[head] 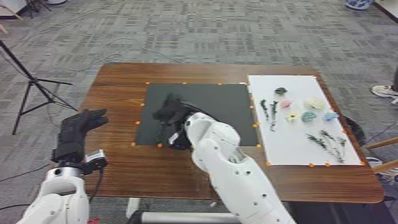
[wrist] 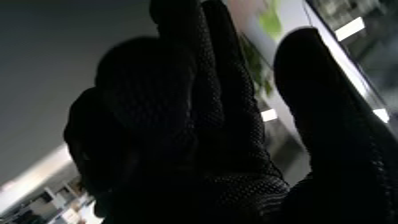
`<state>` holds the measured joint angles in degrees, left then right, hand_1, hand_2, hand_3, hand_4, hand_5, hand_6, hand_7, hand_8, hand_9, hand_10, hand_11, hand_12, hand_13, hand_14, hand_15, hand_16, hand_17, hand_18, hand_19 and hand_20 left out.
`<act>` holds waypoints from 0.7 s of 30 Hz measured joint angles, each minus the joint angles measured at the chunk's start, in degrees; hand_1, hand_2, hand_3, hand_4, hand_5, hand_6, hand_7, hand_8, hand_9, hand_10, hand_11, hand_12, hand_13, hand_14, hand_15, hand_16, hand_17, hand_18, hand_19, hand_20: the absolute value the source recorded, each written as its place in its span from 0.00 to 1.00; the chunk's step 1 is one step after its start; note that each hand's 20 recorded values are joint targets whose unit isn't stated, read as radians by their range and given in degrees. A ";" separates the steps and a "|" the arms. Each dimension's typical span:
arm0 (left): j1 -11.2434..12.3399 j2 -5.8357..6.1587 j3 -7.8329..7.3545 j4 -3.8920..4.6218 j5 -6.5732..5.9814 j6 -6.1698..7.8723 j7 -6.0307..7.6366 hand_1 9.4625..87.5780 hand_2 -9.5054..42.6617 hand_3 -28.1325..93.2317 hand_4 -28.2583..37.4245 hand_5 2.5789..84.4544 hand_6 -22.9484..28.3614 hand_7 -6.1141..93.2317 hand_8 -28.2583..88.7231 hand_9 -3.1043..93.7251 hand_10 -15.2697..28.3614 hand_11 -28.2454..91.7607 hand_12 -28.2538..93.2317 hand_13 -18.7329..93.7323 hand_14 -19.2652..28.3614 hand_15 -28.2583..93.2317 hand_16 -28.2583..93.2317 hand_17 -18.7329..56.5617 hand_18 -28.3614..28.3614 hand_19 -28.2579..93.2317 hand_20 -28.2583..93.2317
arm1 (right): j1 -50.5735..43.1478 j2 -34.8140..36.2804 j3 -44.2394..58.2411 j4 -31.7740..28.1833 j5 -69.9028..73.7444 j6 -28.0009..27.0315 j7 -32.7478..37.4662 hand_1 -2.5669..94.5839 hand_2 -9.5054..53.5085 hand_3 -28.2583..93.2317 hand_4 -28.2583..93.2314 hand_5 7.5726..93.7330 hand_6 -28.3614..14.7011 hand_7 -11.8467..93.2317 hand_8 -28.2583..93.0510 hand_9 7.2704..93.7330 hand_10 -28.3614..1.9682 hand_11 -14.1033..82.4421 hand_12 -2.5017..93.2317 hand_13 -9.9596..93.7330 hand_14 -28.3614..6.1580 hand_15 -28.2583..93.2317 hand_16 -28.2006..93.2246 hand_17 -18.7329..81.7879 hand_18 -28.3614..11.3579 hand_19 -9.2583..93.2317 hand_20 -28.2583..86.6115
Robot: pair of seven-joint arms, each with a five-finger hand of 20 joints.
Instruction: Arrange flowers
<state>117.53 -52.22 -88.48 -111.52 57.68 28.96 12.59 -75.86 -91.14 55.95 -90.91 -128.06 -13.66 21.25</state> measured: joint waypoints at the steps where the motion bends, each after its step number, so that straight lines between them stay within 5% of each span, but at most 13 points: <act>1: 0.02 -0.01 -0.01 -0.02 0.00 0.00 0.00 0.16 0.71 0.80 0.00 0.75 0.49 0.24 0.17 0.69 0.70 0.43 0.36 0.59 0.79 0.45 0.21 0.40 0.69 0.30 0.39 | -0.01 0.58 -0.22 -0.77 1.92 1.82 -0.90 0.29 0.31 0.75 0.15 0.75 0.60 0.25 0.19 0.84 0.44 0.26 0.18 0.98 0.65 0.62 0.52 0.78 0.28 1.00 0.69; 7: 0.32 -0.43 -0.37 -0.39 0.00 0.04 -0.02 0.16 0.71 0.80 0.00 0.74 0.50 0.23 0.17 0.68 0.70 0.43 0.37 0.58 0.79 0.45 0.21 0.40 0.69 0.30 0.39 | -1.09 3.88 -0.60 -6.32 12.78 4.74 -7.41 0.31 0.31 0.71 0.18 0.63 0.57 0.24 0.20 0.69 0.39 0.24 0.17 0.89 0.51 0.64 0.50 0.68 0.18 0.99 0.64; 10: 1.01 -0.65 -1.12 -0.99 0.00 0.16 -0.02 0.16 0.71 0.81 0.00 0.73 0.51 0.23 0.17 0.67 0.70 0.43 0.37 0.58 0.79 0.45 0.20 0.40 0.69 0.30 0.39 | -2.57 6.64 -0.18 -11.72 14.07 0.06 -7.55 0.31 0.19 0.74 0.18 0.59 0.56 0.24 0.19 0.65 0.36 0.23 0.18 0.78 0.37 0.63 0.47 0.56 0.12 0.89 0.62; 15: 2.97 -0.67 -3.09 -2.28 0.01 0.97 -0.04 0.18 0.56 0.81 0.00 0.70 0.51 0.23 0.17 0.65 0.69 0.44 0.36 0.57 0.78 0.44 0.20 0.40 0.69 0.30 0.39 | -6.19 14.30 4.34 -22.34 11.59 -1.73 -10.93 0.30 0.01 0.78 0.14 0.55 0.51 0.23 0.19 0.63 0.35 0.25 0.20 0.74 0.38 0.62 0.46 0.52 0.12 0.82 0.65; 21: 4.73 -0.67 -4.04 -2.84 0.06 1.70 -0.37 0.21 0.49 0.81 0.03 0.69 0.52 0.23 0.17 0.64 0.69 0.45 0.36 0.57 0.78 0.44 0.20 0.40 0.69 0.30 0.39 | -11.74 25.14 17.03 -30.36 3.86 11.78 -15.80 0.31 0.00 0.77 0.12 0.57 0.51 0.25 0.20 0.67 0.36 0.30 0.22 0.74 0.39 0.65 0.47 0.52 0.12 0.84 0.68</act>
<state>122.27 -52.89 -92.52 -114.36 57.74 30.66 12.23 -87.60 -66.00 72.98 -121.27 -124.20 -1.88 5.45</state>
